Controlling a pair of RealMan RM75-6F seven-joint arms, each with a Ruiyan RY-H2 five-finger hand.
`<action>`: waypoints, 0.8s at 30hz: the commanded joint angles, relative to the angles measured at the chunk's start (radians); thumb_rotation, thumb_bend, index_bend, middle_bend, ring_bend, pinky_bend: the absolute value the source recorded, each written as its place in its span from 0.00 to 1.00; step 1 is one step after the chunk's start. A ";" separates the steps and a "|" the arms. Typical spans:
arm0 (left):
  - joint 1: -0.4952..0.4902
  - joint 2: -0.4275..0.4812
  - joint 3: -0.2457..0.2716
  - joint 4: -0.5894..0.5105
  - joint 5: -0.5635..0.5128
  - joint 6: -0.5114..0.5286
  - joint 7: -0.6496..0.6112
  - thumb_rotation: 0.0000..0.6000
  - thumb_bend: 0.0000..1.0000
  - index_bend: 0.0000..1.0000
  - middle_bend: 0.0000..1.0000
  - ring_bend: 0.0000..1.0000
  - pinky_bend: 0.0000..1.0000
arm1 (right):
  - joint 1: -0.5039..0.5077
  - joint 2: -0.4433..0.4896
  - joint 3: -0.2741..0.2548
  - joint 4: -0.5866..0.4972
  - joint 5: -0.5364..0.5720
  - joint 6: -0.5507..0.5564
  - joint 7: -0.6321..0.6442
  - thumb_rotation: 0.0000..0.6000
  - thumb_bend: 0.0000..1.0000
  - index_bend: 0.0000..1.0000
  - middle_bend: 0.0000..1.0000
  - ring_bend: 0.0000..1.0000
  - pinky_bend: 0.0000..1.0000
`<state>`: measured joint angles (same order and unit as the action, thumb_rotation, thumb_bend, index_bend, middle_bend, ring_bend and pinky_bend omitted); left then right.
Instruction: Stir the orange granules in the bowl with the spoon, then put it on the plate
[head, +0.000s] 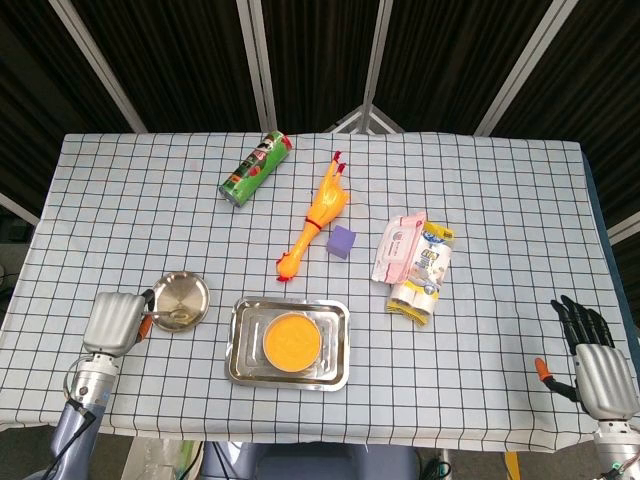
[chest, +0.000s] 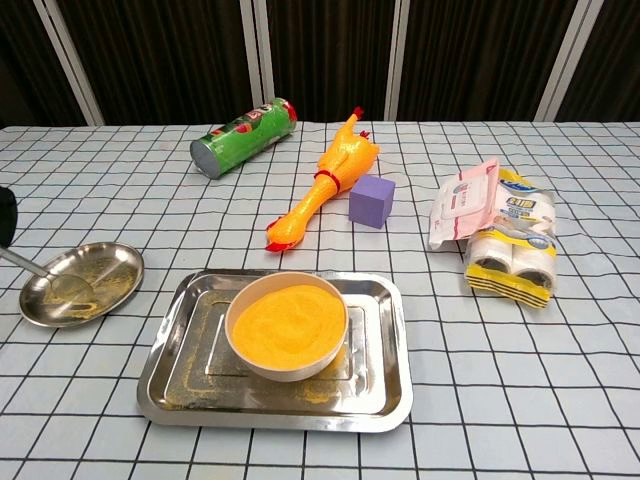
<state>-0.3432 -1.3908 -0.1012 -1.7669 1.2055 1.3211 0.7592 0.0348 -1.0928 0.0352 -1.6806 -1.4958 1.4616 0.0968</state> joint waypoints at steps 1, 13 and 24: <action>-0.048 -0.002 -0.028 -0.025 -0.015 -0.019 0.079 1.00 0.83 0.72 0.82 0.79 0.79 | 0.000 0.001 0.000 0.000 0.001 -0.001 0.002 1.00 0.40 0.00 0.00 0.00 0.00; -0.127 -0.049 -0.040 -0.051 0.011 -0.017 0.228 1.00 0.83 0.74 0.91 0.85 0.84 | 0.003 0.002 0.002 0.004 0.006 -0.008 0.015 1.00 0.40 0.00 0.00 0.00 0.00; -0.154 -0.099 -0.075 -0.133 -0.004 -0.009 0.165 1.00 0.83 0.74 0.91 0.85 0.85 | 0.005 0.001 0.003 0.005 0.007 -0.010 0.013 1.00 0.40 0.00 0.00 0.00 0.00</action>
<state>-0.4925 -1.4765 -0.1691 -1.8716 1.2148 1.3123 0.9406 0.0394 -1.0920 0.0380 -1.6755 -1.4889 1.4517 0.1095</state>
